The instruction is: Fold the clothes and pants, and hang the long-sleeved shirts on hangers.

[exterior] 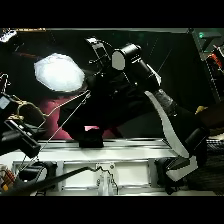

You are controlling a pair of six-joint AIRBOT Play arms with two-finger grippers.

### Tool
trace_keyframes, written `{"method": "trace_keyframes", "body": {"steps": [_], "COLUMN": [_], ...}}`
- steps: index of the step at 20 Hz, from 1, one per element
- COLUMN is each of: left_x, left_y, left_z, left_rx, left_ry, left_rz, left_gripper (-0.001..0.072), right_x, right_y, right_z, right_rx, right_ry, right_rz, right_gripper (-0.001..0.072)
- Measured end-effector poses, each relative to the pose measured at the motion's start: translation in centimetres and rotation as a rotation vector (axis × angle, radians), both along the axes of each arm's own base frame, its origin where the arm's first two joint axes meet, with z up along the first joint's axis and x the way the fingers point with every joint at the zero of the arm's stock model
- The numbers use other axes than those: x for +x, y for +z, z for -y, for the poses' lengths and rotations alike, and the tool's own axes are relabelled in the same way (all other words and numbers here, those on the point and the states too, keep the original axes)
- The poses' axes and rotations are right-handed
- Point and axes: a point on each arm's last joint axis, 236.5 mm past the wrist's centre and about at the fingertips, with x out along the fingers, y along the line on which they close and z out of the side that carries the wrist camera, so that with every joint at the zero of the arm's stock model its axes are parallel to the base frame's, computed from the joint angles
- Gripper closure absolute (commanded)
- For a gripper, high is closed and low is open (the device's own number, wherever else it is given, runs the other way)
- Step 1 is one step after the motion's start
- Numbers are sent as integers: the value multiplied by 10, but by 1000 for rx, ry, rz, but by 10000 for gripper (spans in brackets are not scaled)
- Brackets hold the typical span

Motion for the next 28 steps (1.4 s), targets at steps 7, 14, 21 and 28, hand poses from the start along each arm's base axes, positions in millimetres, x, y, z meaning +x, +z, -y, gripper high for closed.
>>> {"method": "trace_keyframes", "body": {"steps": [7, 14, 21, 28], "left_x": [27, 66, 88, 120], "left_y": [-8, -16, -35, -70], "left_z": [8, 10, 37, 72], "left_rx": [0, 2, -26, -115], "left_ry": [-41, -29, -164, -273], "left_rz": [-8, 13, -11, -74], "left_gripper": [698, 698, 698, 699], "right_x": [0, -2, -3, -8], "right_y": [1, 1, 1, 22], "right_z": [-1, -2, -3, -1], "right_rx": [3, 3, 6, 30], "right_ry": [8, 25, 31, 49], "right_rz": [6, 5, 0, 40], "right_gripper": [691, 691, 691, 691]}}
